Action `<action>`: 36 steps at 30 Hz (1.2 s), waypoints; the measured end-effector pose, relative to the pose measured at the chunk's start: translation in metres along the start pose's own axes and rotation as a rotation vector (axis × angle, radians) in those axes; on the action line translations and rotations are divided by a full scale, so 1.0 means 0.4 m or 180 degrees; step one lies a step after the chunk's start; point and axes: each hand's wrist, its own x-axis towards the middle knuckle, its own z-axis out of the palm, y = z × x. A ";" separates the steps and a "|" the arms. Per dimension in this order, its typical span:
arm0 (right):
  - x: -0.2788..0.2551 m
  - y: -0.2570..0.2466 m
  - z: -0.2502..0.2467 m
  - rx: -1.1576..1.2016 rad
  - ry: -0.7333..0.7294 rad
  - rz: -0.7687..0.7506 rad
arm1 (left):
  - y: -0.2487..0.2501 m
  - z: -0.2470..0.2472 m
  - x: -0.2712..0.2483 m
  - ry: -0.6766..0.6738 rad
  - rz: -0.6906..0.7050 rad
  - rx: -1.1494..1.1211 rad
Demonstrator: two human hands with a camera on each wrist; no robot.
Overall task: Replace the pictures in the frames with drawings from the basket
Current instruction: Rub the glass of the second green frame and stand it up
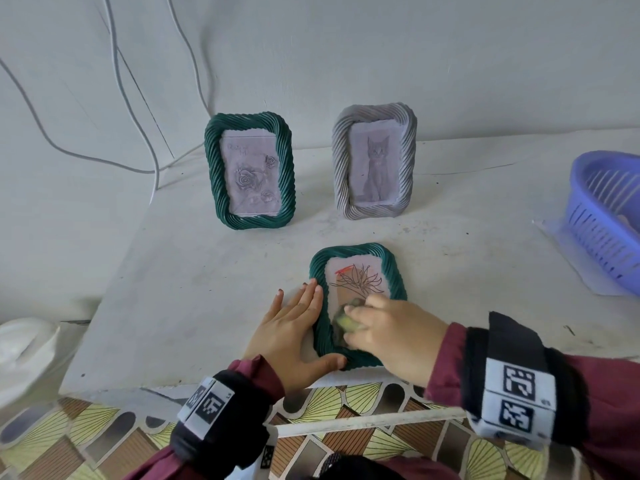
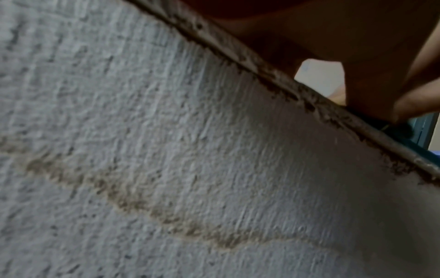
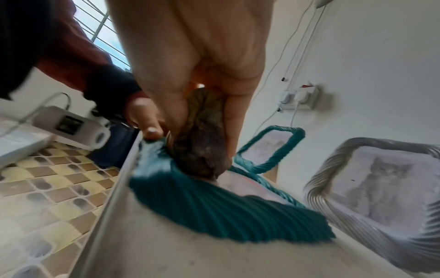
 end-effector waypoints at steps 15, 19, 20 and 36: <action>-0.020 -0.008 -0.014 -0.0017 0.0116 0.0260 | -0.005 0.008 -0.001 0.0082 0.0025 -0.0090; 0.010 0.050 -0.018 0.0191 -0.0218 0.0608 | -0.008 0.012 0.001 0.0110 0.0052 -0.0119; 0.025 0.055 -0.024 0.0122 -0.0133 0.0658 | -0.008 0.012 0.001 0.0123 0.0054 -0.0136; 0.067 0.127 -0.016 0.0357 0.0006 0.0692 | -0.003 0.006 0.000 0.0083 0.0019 -0.0092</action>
